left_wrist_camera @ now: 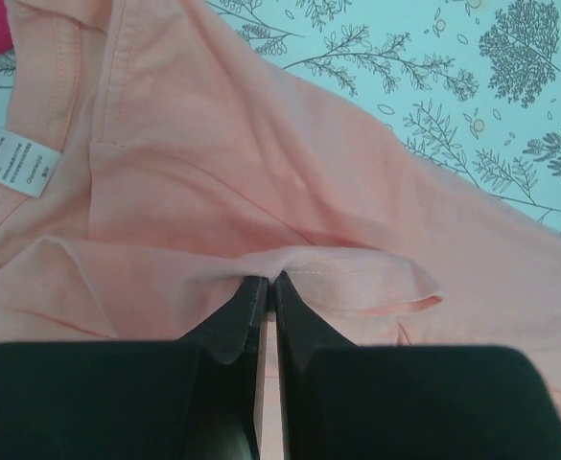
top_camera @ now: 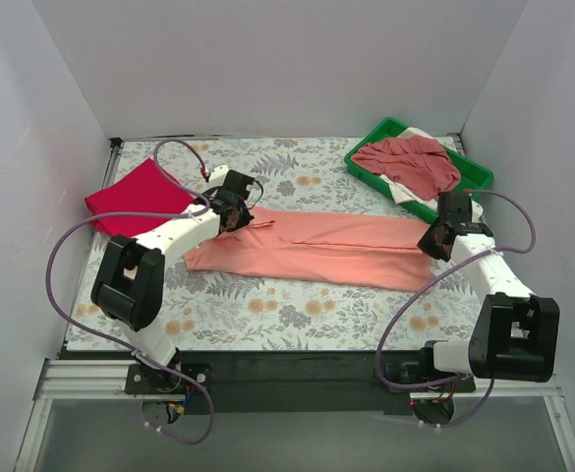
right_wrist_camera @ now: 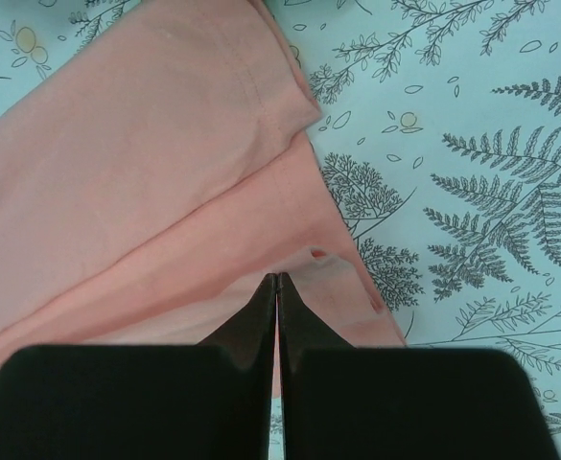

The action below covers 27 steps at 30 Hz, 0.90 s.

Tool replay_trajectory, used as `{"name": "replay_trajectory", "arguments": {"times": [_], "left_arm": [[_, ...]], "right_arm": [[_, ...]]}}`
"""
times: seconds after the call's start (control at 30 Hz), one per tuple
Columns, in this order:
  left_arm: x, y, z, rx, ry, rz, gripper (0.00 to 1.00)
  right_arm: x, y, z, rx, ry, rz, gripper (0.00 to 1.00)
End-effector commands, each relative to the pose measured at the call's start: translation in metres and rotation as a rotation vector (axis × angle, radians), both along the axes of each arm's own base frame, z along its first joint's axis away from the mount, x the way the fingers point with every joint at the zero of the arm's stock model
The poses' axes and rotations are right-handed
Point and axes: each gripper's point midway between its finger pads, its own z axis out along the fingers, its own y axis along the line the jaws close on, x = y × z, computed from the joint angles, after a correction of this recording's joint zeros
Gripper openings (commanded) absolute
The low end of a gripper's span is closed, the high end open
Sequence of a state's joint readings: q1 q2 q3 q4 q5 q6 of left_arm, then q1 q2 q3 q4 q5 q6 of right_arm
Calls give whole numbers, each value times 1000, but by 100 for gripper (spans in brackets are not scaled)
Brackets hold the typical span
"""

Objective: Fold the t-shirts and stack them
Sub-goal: Fold the tshirt

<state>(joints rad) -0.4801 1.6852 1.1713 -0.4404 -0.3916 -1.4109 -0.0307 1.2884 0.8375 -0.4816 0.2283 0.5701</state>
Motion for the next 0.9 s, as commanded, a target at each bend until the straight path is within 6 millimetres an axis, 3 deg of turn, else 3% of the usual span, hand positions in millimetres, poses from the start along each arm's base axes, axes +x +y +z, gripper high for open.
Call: {"name": "replay_trajectory", "arguments": {"times": [0.0,0.1,0.13,0.17,0.2,0.3,0.33,0.37,0.43,0.47,0.5,0.53,0.57,0.63,0.67,0.73,0.87], "left_arm": [[20,1,13,3,-40,10,2],[27,5,7,13,-18,38,24],[29,7,6,21,-15,51,34],[31,9,9,27,-20,62,48],[36,12,17,37,-41,89,55],[37,14,36,28,-66,101,67],[36,12,41,9,-71,100,69],[33,11,53,-16,-93,98,71],[22,5,52,-62,-76,66,73],[17,2,62,-93,-93,51,73],[12,-2,63,-120,-93,32,74],[2,-2,52,-130,-66,15,75],[-3,-11,60,-189,-77,-28,75],[-22,-23,45,-252,-30,-96,75],[-24,-29,45,-283,-40,-120,76],[-34,-37,40,-323,-20,-155,77],[-53,-39,11,-333,54,-157,78]], "right_arm": [[25,-11,8,-51,-55,-24,1],[36,-13,7,-59,-52,-18,4],[43,-13,14,-62,-66,-12,24],[46,-12,13,-62,-62,-1,35],[50,-11,16,-61,-66,16,54],[59,0,29,-21,-102,72,77],[58,3,31,-9,-110,89,97],[55,9,33,16,-119,113,98],[48,18,39,41,-147,160,98],[41,21,33,51,-142,176,98],[35,25,30,63,-146,192,98],[31,29,37,75,-187,215,98],[17,44,21,132,-168,284,98],[13,66,31,211,-262,388,98],[1,73,18,241,-249,418,98],[-1,86,23,282,-306,484,98],[-10,95,17,298,-314,537,98]]}}
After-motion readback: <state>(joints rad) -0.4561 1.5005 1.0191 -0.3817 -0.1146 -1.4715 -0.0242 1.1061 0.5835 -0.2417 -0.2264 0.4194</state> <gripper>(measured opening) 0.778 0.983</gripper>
